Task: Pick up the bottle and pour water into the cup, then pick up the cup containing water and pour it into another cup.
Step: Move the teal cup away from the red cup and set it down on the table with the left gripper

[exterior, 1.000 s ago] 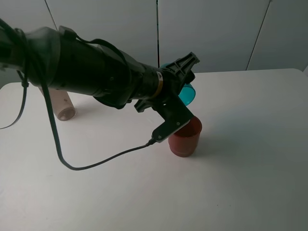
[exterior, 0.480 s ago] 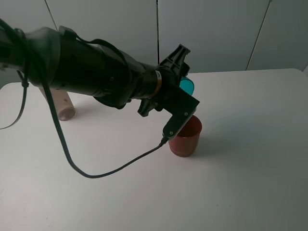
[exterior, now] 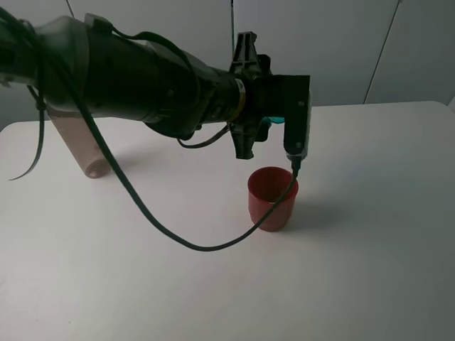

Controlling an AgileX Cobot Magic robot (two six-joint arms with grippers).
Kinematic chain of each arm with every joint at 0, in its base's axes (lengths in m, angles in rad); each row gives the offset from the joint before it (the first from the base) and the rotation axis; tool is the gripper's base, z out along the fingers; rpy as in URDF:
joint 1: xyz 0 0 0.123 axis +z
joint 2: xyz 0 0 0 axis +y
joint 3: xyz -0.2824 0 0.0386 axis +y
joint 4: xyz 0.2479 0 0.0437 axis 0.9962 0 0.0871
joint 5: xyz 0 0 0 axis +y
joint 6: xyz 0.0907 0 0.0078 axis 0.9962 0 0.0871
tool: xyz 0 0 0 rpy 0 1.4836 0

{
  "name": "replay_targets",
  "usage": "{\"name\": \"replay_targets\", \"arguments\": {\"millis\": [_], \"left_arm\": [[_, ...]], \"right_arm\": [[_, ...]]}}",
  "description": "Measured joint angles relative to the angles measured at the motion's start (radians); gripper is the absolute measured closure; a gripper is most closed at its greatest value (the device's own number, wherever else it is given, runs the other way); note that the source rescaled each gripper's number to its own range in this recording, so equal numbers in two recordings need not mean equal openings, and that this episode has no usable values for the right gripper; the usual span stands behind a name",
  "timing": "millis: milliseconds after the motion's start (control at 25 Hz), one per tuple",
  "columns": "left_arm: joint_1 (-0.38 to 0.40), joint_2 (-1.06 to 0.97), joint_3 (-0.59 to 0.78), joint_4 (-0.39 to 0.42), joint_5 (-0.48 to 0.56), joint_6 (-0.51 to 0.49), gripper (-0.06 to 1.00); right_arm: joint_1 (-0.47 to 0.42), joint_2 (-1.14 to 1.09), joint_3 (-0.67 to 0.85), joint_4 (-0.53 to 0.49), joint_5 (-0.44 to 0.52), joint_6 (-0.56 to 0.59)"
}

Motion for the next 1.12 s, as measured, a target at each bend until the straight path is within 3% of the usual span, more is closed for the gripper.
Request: {"name": "replay_targets", "arguments": {"millis": [240, 400, 680, 880, 1120], "left_arm": [[0.098, 0.0, -0.012, 0.0, -0.108, -0.371, 0.84], [0.188, 0.0, -0.012, 0.0, -0.193, -0.526, 0.84], [0.305, 0.018, -0.013, 0.001, -0.261, -0.64, 0.84], [0.367, 0.089, -0.033, 0.001, -0.302, -0.661, 0.84], [0.408, 0.212, -0.151, -0.005, -0.391, -0.665, 0.84]], "right_arm": [[0.0, 0.0, 0.0, 0.0, 0.0, 0.006], [0.0, 0.0, 0.0, 0.0, 0.0, 0.0], [0.0, 0.0, 0.0, 0.0, 0.0, 0.006], [0.0, 0.0, 0.0, 0.0, 0.0, 0.006], [0.0, 0.0, 0.0, 0.0, 0.0, 0.006]]}}
